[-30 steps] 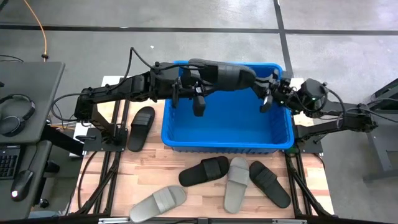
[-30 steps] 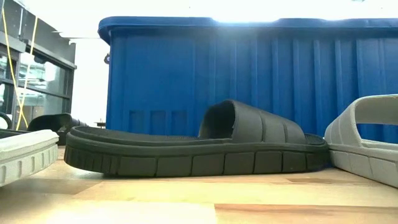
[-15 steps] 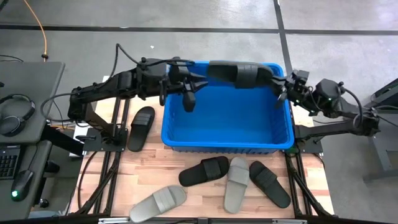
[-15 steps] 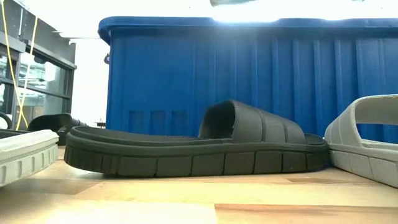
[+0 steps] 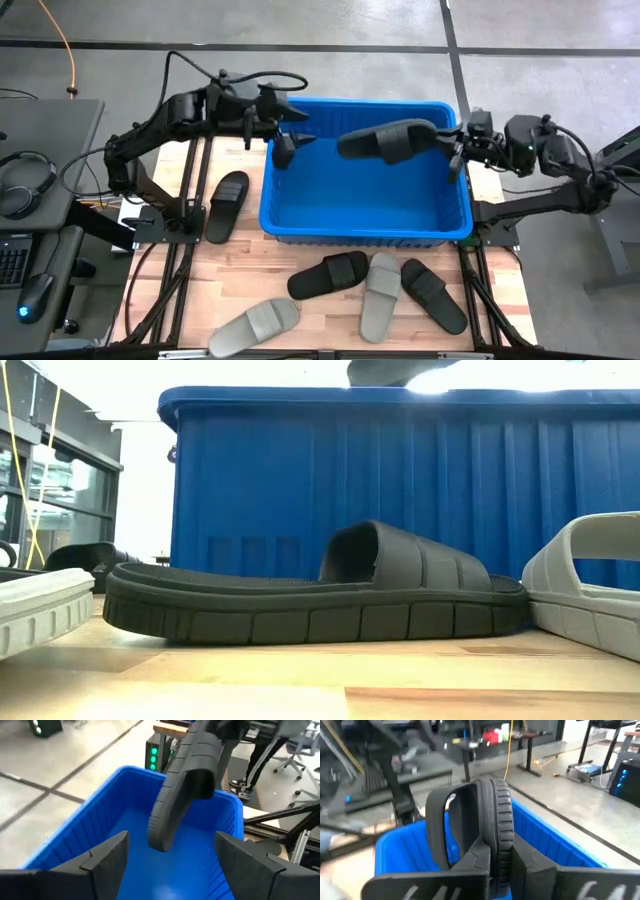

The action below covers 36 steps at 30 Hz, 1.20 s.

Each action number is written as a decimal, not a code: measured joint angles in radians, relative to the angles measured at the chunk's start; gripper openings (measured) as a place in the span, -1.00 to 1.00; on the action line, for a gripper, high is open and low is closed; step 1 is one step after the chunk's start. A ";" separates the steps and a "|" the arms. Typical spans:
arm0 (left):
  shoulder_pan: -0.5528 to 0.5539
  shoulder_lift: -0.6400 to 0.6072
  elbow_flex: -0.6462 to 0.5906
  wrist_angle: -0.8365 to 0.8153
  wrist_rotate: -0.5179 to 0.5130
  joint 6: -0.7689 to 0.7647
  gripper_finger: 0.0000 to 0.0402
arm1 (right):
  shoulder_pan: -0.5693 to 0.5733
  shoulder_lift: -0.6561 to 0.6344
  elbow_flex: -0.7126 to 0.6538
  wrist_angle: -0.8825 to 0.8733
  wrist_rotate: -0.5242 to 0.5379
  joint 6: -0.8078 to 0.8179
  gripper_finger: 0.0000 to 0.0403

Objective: Pick and place slides into bin
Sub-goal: Put the black slides into the blue bin

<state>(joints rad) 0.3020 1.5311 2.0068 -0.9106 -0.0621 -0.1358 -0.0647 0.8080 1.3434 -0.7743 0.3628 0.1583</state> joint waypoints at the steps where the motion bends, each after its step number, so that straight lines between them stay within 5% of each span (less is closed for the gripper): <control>1: -0.001 0.007 0.000 0.000 0.003 -0.002 0.36 | 0.000 0.020 0.027 -0.019 -0.009 -0.005 -0.98; 12: -0.001 0.090 -0.001 -0.007 0.081 0.005 0.14 | 0.000 0.211 0.213 -0.167 -0.078 -0.055 -0.99; 27: -0.028 0.110 0.001 -0.063 0.139 0.090 0.55 | 0.000 0.321 0.234 -0.115 -0.137 -0.116 -0.99; 36: -0.028 0.174 -0.002 -0.116 0.188 0.078 0.50 | 0.000 0.335 0.233 -0.075 -0.179 -0.137 -0.99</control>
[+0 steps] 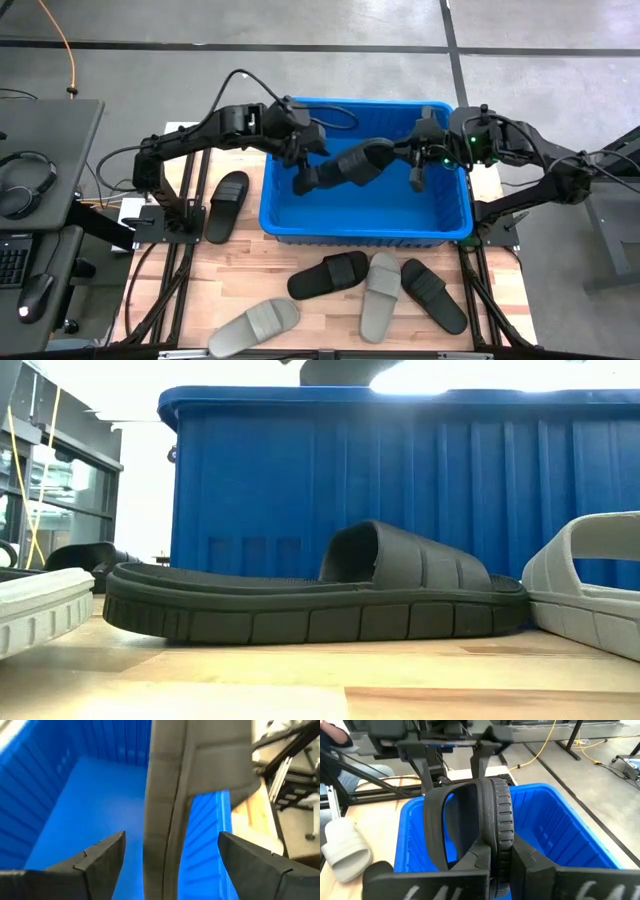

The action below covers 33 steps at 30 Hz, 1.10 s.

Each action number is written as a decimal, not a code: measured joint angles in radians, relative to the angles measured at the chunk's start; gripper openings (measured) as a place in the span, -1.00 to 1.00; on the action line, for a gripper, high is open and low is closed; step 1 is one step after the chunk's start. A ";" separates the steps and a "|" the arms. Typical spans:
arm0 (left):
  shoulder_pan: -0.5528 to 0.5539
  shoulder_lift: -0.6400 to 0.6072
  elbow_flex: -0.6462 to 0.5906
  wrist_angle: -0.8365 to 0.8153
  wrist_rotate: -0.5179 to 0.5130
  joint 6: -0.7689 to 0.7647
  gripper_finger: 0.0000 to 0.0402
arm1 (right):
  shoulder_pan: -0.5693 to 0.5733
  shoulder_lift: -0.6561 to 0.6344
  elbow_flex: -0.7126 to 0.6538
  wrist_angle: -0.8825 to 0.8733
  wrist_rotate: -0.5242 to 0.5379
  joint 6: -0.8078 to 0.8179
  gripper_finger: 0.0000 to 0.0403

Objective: Pick and place slides into bin
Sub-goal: Put the black slides into the blue bin

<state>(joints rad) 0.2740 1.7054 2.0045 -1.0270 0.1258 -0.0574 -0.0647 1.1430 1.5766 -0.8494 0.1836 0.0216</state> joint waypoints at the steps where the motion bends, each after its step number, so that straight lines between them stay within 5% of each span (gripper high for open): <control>1: 0.001 0.006 -0.001 0.001 0.001 0.000 0.48 | 0.000 0.000 0.000 0.000 -0.001 0.000 -0.99; 12: -0.006 0.051 0.001 -0.001 0.024 -0.003 0.17 | 0.000 0.001 0.000 0.008 -0.019 -0.003 -0.99; 24: -0.006 0.051 0.001 0.016 0.020 -0.002 -0.69 | 0.000 0.001 -0.001 0.006 -0.019 -0.003 -0.97; 33: -0.006 0.051 0.001 0.027 0.014 -0.020 -0.66 | 0.000 0.000 -0.001 0.008 -0.017 0.004 -0.84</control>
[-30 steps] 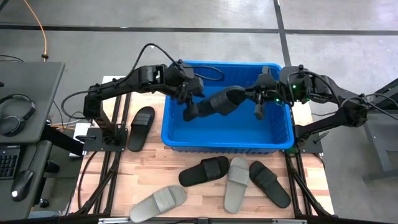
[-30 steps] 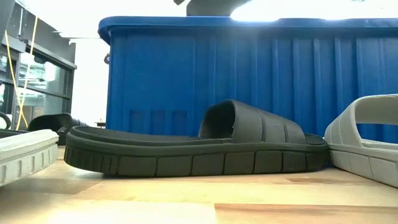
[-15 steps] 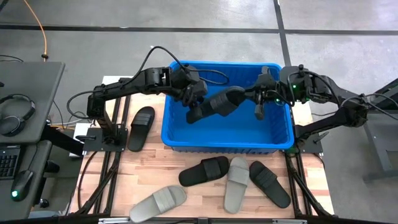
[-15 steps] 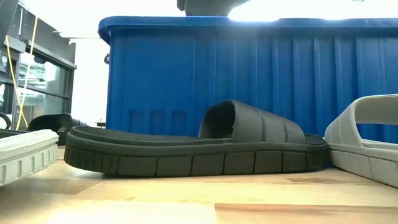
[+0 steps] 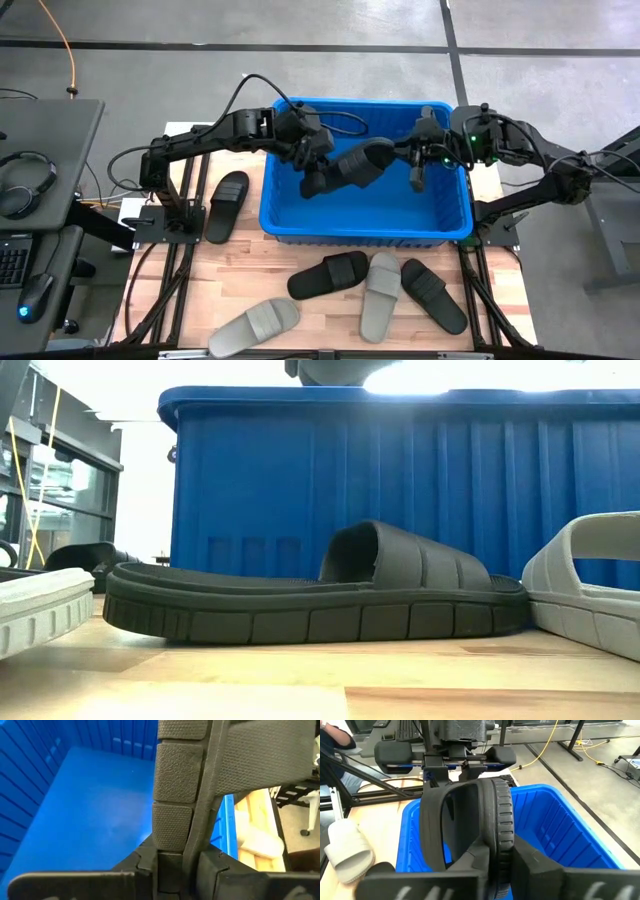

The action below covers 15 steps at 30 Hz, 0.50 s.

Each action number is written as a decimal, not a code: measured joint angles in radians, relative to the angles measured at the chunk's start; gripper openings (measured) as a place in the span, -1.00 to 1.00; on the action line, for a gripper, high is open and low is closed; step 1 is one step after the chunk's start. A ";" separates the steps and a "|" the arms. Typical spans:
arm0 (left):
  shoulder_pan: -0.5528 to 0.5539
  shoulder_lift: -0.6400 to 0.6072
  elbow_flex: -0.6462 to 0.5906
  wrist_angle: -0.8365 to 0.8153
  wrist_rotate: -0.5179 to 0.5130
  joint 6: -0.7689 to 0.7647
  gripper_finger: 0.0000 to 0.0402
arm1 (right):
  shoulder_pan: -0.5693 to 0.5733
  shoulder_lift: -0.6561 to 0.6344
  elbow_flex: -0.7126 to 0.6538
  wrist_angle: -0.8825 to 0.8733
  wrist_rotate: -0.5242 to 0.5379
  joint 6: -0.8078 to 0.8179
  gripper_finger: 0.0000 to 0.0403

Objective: Pick and place slides into bin
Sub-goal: Put the black slides into the blue bin

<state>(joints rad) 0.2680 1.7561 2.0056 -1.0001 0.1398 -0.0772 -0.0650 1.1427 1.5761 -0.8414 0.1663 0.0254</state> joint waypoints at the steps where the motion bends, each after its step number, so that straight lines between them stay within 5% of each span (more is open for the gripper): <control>1: 0.000 0.000 0.000 0.002 0.000 -0.003 -0.65 | 0.000 -0.003 0.000 0.001 0.001 0.001 -0.77; 9: 0.000 0.000 0.000 0.005 -0.021 -0.027 -0.72 | 0.000 -0.085 -0.001 -0.044 0.104 0.029 -0.14; 15: 0.001 0.000 0.000 0.020 -0.052 -0.072 -0.66 | 0.000 -0.194 -0.001 -0.046 0.174 0.091 0.11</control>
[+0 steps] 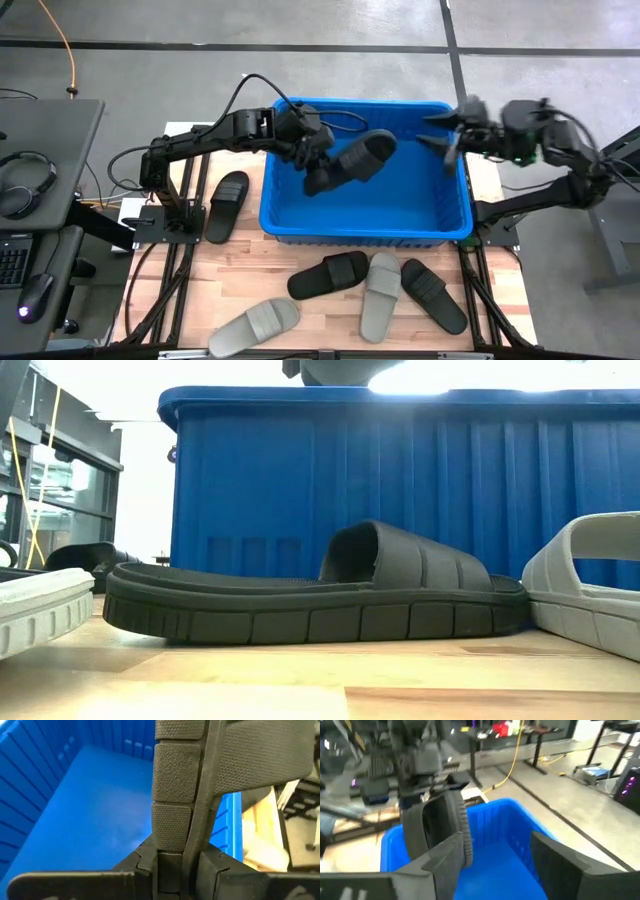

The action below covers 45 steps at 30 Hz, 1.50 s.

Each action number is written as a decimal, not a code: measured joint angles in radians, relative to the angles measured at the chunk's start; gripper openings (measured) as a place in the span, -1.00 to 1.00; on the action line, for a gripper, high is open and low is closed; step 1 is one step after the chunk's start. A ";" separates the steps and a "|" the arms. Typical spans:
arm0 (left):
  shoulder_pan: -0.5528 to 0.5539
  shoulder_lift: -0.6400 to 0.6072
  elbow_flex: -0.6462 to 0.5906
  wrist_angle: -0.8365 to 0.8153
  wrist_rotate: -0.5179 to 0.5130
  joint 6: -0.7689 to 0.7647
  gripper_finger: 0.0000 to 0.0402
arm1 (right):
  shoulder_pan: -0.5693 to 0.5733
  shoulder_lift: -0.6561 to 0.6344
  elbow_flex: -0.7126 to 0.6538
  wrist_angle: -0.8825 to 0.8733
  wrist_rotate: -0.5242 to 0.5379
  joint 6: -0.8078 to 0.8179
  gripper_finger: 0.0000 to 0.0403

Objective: Pick and place slides into bin
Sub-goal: Put the black slides into the blue bin

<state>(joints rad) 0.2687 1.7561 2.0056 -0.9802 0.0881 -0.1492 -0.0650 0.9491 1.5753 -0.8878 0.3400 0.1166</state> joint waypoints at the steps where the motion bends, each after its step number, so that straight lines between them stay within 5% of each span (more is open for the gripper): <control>1: 0.000 0.000 0.000 0.015 -0.002 -0.023 -0.66 | 0.000 -0.014 0.000 0.000 0.001 0.015 0.12; 10: 0.080 0.000 0.000 0.254 0.099 -0.340 -0.72 | 0.000 -0.017 0.000 0.002 -0.050 -0.003 0.01; 21: 0.131 0.035 0.000 0.307 0.129 -0.625 -0.73 | 0.000 0.139 0.000 0.069 0.010 -0.182 -0.02; 28: 0.130 0.086 0.000 0.414 0.223 -0.759 -0.68 | 0.014 0.203 0.000 0.084 0.124 -0.293 -0.03; 34: 0.130 0.131 0.000 0.456 0.227 -0.826 -0.73 | 0.075 0.228 0.000 0.081 0.313 -0.419 -0.03; 45: 0.130 0.150 -0.001 0.587 0.233 -0.977 -0.72 | 0.093 0.270 0.000 0.057 0.492 -0.523 -0.03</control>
<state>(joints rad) 0.3992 1.9057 2.0048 -0.3935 0.3215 -1.1263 0.0277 1.2188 1.5753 -0.8306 0.8316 -0.4068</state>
